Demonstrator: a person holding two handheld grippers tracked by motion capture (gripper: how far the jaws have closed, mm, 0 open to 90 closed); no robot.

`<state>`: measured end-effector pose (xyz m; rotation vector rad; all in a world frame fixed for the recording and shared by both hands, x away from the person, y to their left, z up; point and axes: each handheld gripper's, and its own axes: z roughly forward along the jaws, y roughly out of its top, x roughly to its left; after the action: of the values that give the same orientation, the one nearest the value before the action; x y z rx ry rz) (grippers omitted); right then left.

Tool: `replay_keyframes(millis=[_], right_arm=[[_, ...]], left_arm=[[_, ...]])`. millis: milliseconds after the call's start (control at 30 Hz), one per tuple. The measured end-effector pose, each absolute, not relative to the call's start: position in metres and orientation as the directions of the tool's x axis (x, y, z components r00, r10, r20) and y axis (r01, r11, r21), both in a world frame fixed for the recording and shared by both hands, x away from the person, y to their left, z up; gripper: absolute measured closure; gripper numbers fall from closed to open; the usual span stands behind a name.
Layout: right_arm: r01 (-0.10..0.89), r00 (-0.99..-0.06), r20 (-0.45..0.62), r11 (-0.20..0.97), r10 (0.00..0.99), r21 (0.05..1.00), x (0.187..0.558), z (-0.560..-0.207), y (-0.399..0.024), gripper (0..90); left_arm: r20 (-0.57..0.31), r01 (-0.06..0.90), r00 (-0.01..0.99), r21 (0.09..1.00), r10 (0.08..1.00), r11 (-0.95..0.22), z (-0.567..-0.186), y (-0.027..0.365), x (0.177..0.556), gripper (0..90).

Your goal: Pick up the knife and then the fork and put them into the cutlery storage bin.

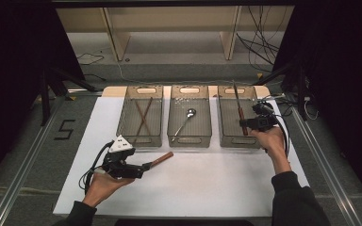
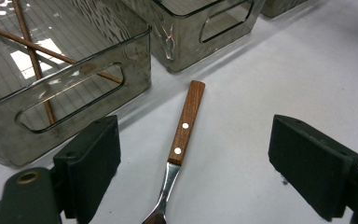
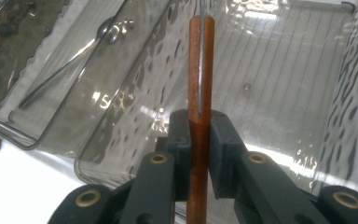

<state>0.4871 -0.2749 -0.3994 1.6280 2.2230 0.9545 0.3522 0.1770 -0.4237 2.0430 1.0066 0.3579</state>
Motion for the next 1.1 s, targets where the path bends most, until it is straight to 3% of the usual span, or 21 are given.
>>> replay_keyframes(millis=[367,567,967,1100], right_arm=[[0.797,-0.328,0.212,0.149,0.92,0.586,0.49,-0.412,-0.273,79.8],[0.789,-0.332,0.242,0.128,0.912,0.601,0.488,-0.409,-0.272,61.9],[0.712,-0.416,0.215,0.17,0.883,0.681,0.467,-0.391,-0.265,38.7],[0.659,-0.465,0.194,0.191,0.864,0.728,0.451,-0.383,-0.261,34.9]], left_arm=[[-0.096,0.54,0.636,0.764,0.765,-0.353,-0.427,0.179,0.352,16.4],[-0.09,0.54,0.635,0.762,0.767,-0.357,-0.427,0.18,0.352,16.4],[-0.093,0.551,0.631,0.753,0.77,-0.361,-0.427,0.178,0.355,16.4],[-0.09,0.552,0.636,0.747,0.766,-0.37,-0.426,0.175,0.356,16.4]])
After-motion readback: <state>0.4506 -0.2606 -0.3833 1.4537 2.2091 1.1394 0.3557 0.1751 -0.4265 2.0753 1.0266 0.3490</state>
